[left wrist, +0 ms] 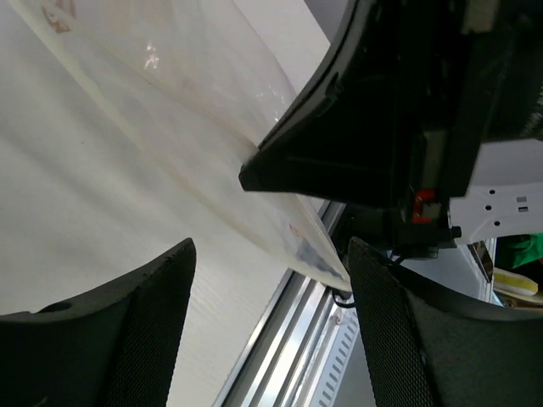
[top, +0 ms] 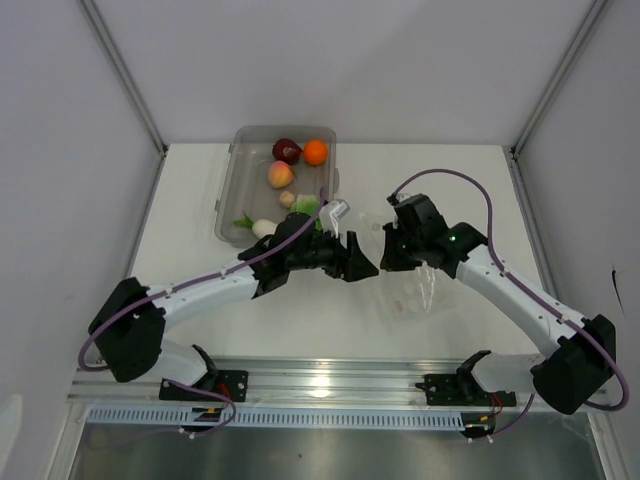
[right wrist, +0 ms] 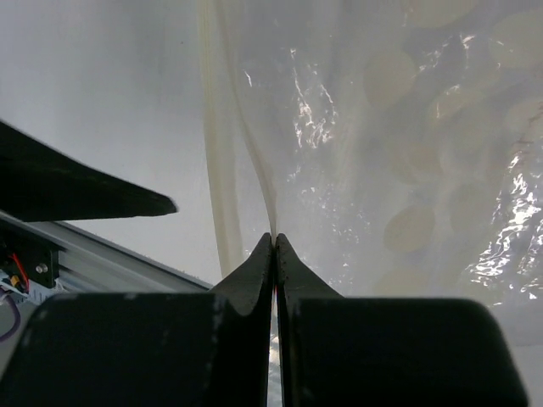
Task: Place the food in the zip-top bag and seal the zipper
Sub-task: Open the zipper of the food storage bag.
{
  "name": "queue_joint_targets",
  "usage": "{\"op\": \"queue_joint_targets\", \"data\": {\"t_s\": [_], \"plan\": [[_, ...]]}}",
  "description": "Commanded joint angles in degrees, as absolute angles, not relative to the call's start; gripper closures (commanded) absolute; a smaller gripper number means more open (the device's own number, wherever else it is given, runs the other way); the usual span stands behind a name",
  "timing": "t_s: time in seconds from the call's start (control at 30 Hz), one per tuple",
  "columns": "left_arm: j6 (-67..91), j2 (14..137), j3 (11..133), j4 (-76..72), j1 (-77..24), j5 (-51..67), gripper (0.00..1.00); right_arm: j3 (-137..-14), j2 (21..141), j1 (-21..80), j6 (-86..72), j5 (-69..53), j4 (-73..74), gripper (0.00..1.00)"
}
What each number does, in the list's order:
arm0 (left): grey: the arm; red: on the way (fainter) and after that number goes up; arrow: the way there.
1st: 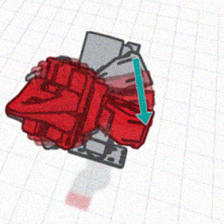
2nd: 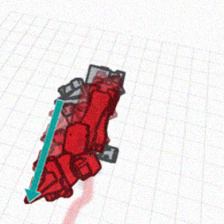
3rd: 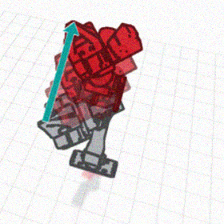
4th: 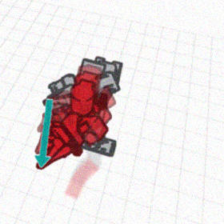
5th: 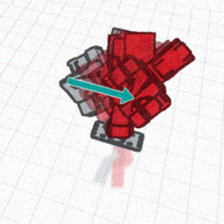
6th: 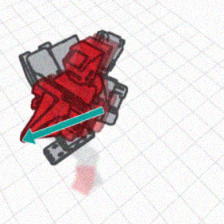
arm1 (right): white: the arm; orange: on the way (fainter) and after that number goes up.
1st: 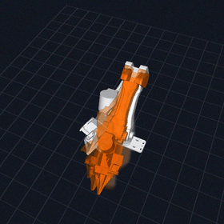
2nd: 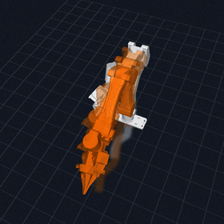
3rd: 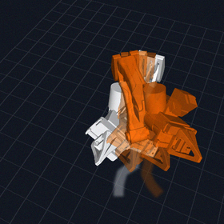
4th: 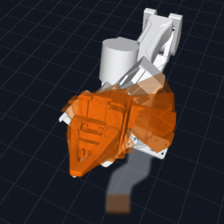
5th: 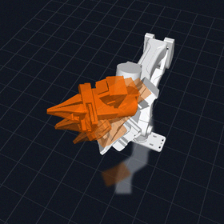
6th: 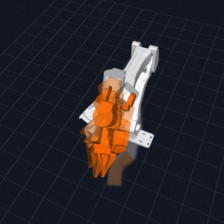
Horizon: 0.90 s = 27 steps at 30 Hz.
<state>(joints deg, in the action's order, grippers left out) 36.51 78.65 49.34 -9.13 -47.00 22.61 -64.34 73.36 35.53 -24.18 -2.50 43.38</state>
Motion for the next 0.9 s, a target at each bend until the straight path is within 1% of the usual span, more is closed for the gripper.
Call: {"op": "queue_joint_targets", "data": {"t_s": [0.0, 0.33, 0.4, 0.43, 0.47, 0.5, 0.53, 0.63, 0.7, 0.73, 0.83, 0.87], "plan": [[37.53, 82.51, 54.05, -12.22, -48.78, 22.32, 0.26, -64.86, 69.7, 35.68, -22.24, -4.13, 41.4, 1.0], [38.5, 88.68, 57.74, -9.32, -49.48, 18.55, 0.39, -65.92, 68.2, 34.11, -20.13, -5.45, 41.66, 1.0], [38.06, 89.38, 58.36, -8.36, -49.48, 18.2, 0.43, -66.27, 68.12, 33.93, -19.6, -5.62, 42.18, 1.0], [37.62, 89.91, 58.71, -7.83, -49.48, 18.11, 0.46, -66.79, 68.12, 33.66, -19.6, -5.36, 42.62, 1.0], [37.44, 91.13, 60.02, -7.21, -49.48, 18.19, 0.52, -66.97, 67.94, 33.49, -19.6, -5.19, 42.89, 1.0], [37.09, 91.66, 60.46, -6.34, -49.48, 18.28, 0.56, -67.23, 67.68, 33.31, -19.25, -5.27, 43.06, 1.0], [36.92, 92.1, 60.82, -6.24, -49.48, 18.54, 0.67, -67.93, 67.5, 32.96, -19.16, -5.01, 43.5, 1.0], [36.56, 92.37, 60.74, -6.07, -49.48, 18.19, 0.82, -69.43, 67.41, 32.26, -18.02, -2.21, 46.13, 1.0], [36.3, 91.68, 59.95, -5.54, -49.39, 17.32, 0.92, -71.19, 67.76, 31.73, -17.49, 1.56, 49.38, 1.0], [35.86, 91.32, 59.94, -4.84, -49.39, 16.79, 0.99, -71.8, 67.85, 31.64, -17.14, 7.67, 50.61, 1.0], [34.81, 89.48, 58.63, -3.78, -49.31, 15.47, 0.99, -72.6, 66.8, 30.77, -17.14, 17.71, 53.69, 1.0], [34.54, 89.04, 58.28, -3.52, -49.22, 15.21, 0.99, -72.6, 66.36, 29.72, -17.14, 19.15, 54.57, 1.0]]}}
